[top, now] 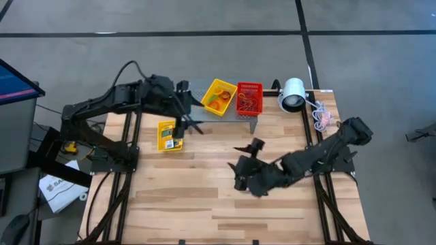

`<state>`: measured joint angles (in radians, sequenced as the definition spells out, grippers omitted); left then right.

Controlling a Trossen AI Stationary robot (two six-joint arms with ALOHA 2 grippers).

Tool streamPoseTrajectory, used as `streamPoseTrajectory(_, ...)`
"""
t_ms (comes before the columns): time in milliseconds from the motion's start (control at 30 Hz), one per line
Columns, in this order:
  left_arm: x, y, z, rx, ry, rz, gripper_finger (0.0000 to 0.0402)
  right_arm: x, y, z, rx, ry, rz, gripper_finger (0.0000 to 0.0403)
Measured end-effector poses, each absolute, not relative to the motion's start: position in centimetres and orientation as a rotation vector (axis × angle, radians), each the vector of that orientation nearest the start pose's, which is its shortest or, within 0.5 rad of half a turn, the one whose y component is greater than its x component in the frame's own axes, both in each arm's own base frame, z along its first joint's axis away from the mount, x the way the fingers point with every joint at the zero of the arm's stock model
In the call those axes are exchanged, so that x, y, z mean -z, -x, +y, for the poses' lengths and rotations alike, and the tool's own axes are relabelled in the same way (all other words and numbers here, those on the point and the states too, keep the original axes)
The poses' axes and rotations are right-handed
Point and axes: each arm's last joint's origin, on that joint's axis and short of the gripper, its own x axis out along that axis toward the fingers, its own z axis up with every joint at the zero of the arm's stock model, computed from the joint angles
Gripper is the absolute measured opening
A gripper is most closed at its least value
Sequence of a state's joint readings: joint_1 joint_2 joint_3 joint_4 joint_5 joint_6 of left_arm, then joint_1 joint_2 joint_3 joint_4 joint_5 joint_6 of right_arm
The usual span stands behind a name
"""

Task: Pick & Place Office Desk Supplies
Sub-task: Put the bottom yellow bin filled with spiral keychains on the shelf

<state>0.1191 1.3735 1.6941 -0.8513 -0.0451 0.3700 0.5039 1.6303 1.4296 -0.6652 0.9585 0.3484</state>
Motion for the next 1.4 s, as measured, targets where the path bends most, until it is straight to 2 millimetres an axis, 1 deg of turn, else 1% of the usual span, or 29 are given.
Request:
streamPoseTrajectory(100,-43.1,-25.3,2.9,-0.027,-0.292,0.525,0.0256,-33.1,-32.0,13.1,0.359,0.232,0.537,0.0270)
streamPoseTrajectory(200,-40.8,-24.1,2.5,0.036,-0.259,0.457,0.0253,-34.1,-32.9,11.2,0.212,0.221,0.523,0.0270)
streamPoseTrajectory(267,-39.1,-23.2,2.4,0.050,-0.260,0.401,0.0251,-34.2,-33.4,9.9,0.187,0.232,0.524,0.0270)
streamPoseTrajectory(400,-36.0,-21.3,2.2,0.025,-0.278,0.259,0.0249,-34.5,-34.2,7.8,0.211,0.241,0.505,0.0270)
streamPoseTrajectory(533,-33.6,-20.0,2.1,-0.005,-0.298,0.100,0.0250,-35.0,-35.2,6.8,0.064,0.290,0.439,0.0270)
streamPoseTrajectory(600,-32.4,-19.6,2.3,-0.058,-0.303,0.078,0.0250,-34.9,-35.5,5.5,0.029,0.291,0.450,0.0270)
streamPoseTrajectory(667,-31.4,-19.6,2.8,-0.121,-0.307,0.102,0.0250,-34.4,-35.6,3.6,0.036,0.265,0.484,0.0270)
streamPoseTrajectory(800,-29.2,-20.2,4.6,-0.233,-0.324,0.233,0.0244,-31.6,-35.7,-0.8,0.078,0.190,0.546,0.0270)
streamPoseTrajectory(833,-28.7,-20.4,5.2,-0.254,-0.326,0.267,0.0243,-31.1,-35.7,-1.7,0.084,0.165,0.550,0.0270)
streamPoseTrajectory(900,-28.0,-20.8,6.5,-0.308,-0.331,0.316,0.0239,-30.3,-35.6,-2.8,0.066,0.123,0.541,0.0270)
streamPoseTrajectory(1000,-27.1,-20.9,8.6,-0.397,-0.315,0.381,0.0233,-29.5,-35.3,-3.5,0.030,0.090,0.564,0.0270)
streamPoseTrajectory(1100,-26.3,-20.7,10.1,-0.447,-0.327,0.443,0.0226,-29.9,-35.2,-3.3,0.014,0.116,0.548,0.0270)
streamPoseTrajectory(1200,-26.0,-20.7,10.9,-0.475,-0.326,0.464,0.0220,-29.8,-35.1,-3.0,-0.006,0.124,0.564,0.0270)
streamPoseTrajectory(1400,-25.4,-21.0,12.0,-0.504,-0.347,0.478,0.0208,-30.3,-34.9,-2.3,-0.026,0.128,0.548,0.0270)
